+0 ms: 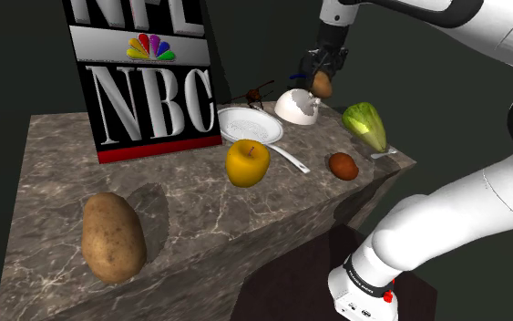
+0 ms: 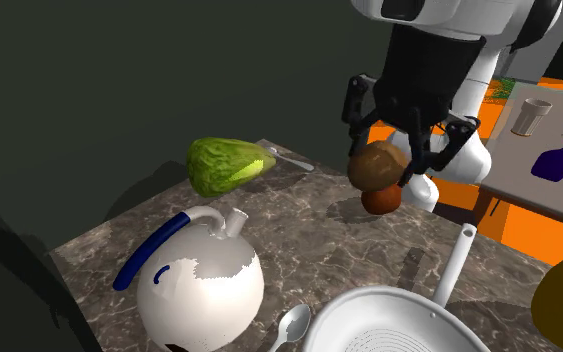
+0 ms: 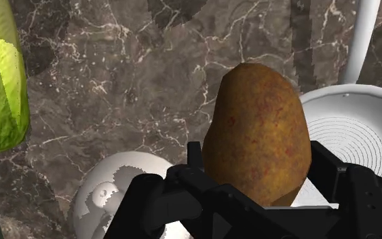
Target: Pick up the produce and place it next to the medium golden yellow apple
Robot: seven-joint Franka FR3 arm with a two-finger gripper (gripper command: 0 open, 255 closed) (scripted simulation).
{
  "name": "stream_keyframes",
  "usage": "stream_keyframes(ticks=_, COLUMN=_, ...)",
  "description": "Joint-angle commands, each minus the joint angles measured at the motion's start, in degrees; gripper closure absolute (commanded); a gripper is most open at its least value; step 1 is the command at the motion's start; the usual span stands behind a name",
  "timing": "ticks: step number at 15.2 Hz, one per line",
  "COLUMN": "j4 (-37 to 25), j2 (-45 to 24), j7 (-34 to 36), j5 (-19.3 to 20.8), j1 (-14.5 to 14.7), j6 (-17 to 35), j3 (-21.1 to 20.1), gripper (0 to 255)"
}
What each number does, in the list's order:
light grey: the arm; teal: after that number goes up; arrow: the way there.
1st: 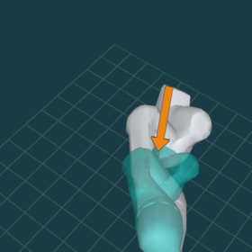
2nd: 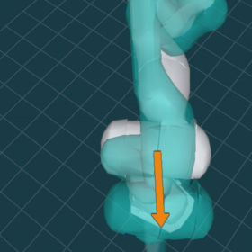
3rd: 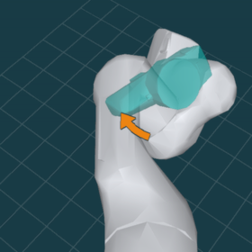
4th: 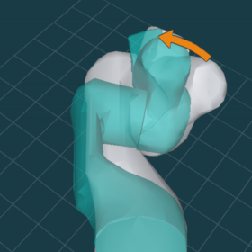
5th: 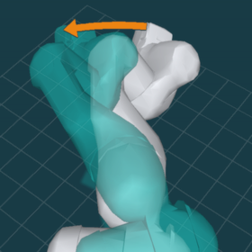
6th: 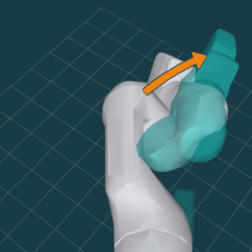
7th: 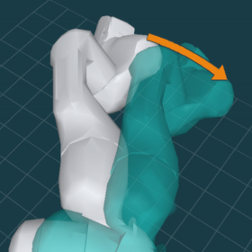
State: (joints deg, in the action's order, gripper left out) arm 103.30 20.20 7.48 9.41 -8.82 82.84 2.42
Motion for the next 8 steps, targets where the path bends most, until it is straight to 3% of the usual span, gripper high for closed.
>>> stream_keyframes(ticks=1, j4=0.24, j2=0.62, j7=2.82, j5=-0.66, j1=0.91, j6=-0.84, j3=-1.95, gripper=255)
stream_keyframes(ticks=8, j4=-0.25, j2=0.66, j7=12.82, j5=-3.43, j1=4.11, j6=-2.72, j3=-9.01, gripper=255)
